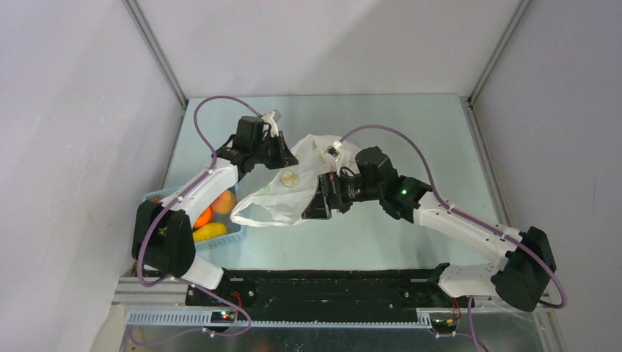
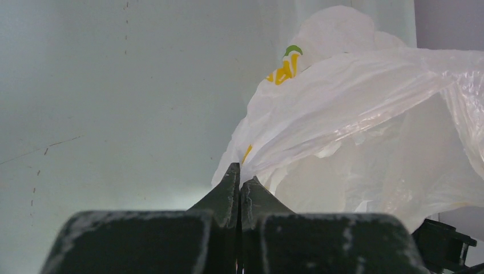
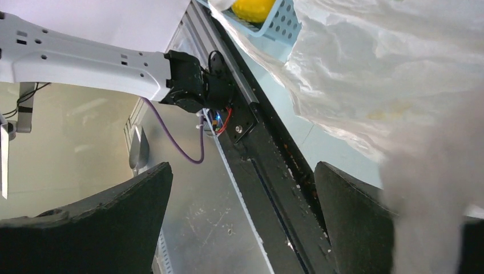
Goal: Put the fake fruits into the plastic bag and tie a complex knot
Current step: Open the plastic bag at the center of the board.
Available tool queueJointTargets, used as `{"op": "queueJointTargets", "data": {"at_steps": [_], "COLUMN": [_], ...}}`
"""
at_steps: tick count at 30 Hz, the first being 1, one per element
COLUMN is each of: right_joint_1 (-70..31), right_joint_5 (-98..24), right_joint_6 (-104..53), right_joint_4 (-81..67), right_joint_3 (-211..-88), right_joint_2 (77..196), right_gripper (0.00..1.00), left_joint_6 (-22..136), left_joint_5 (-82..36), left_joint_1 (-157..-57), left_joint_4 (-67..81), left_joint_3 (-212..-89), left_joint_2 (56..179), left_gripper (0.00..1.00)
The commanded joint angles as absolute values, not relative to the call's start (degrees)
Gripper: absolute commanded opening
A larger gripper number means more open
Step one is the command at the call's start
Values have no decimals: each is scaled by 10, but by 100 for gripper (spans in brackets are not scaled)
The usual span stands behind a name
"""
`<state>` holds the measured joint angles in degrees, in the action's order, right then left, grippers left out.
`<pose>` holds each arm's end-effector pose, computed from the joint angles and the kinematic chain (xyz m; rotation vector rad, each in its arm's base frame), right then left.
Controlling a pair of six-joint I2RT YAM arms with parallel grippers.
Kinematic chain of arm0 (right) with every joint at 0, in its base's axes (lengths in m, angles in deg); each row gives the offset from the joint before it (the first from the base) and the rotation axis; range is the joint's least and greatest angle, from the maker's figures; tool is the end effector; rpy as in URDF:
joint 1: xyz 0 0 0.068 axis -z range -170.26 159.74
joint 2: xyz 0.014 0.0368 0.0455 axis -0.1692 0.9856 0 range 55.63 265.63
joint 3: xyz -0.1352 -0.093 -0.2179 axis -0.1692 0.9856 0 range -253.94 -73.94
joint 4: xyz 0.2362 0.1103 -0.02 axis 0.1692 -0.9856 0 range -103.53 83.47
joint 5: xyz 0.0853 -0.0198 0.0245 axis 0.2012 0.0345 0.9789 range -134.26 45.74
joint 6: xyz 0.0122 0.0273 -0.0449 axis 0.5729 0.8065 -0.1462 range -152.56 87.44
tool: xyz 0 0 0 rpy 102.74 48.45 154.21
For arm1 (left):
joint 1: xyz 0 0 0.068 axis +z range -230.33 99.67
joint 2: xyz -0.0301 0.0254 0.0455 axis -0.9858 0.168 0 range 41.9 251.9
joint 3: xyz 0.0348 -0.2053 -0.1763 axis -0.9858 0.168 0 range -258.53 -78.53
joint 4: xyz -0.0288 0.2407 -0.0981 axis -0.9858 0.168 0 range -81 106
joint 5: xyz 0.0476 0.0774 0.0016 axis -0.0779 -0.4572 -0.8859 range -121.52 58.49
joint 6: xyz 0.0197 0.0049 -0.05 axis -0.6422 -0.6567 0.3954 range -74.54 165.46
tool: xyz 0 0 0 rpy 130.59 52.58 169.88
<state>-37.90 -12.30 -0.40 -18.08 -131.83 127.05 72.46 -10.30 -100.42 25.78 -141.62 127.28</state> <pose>0.1764 0.2214 0.3205 -0.6972 2.1378 1.3885 0.3069 -0.1259 0.2716 0.0670 2.3397 -0.8436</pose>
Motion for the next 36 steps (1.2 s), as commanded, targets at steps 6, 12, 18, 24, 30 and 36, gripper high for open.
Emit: {"op": "queueJointTargets", "data": {"at_steps": [6,12,18,24,30,36], "right_joint_1": [-390,-389,-392,-407,-419,-419], "right_joint_5": [-66,-16,-28,47,116,149], "right_joint_6": [-22,-66,-100,-82,-79,-132], "right_joint_4": [-198,-337,-429,-412,-440,-530], "right_joint_3": [-1330,-1349,-1350,-1355,-1359,-1359], "right_joint_2": [1284,1294,1303,1298,1271,1241], "right_gripper": [100,100,100,100,100,100], "left_joint_6": [713,711,708,701,692,675], "left_joint_5": [-138,-142,-148,-161,-189,-224], "left_joint_1": [-999,-986,-979,-978,-978,-977], "left_joint_4": [258,258,259,267,274,291], "left_joint_3": [-1424,-1424,-1423,-1425,-1426,-1433], "left_joint_2": [1242,1235,1229,1228,1226,1225], "left_gripper": [0,0,0,0,0,0]}}
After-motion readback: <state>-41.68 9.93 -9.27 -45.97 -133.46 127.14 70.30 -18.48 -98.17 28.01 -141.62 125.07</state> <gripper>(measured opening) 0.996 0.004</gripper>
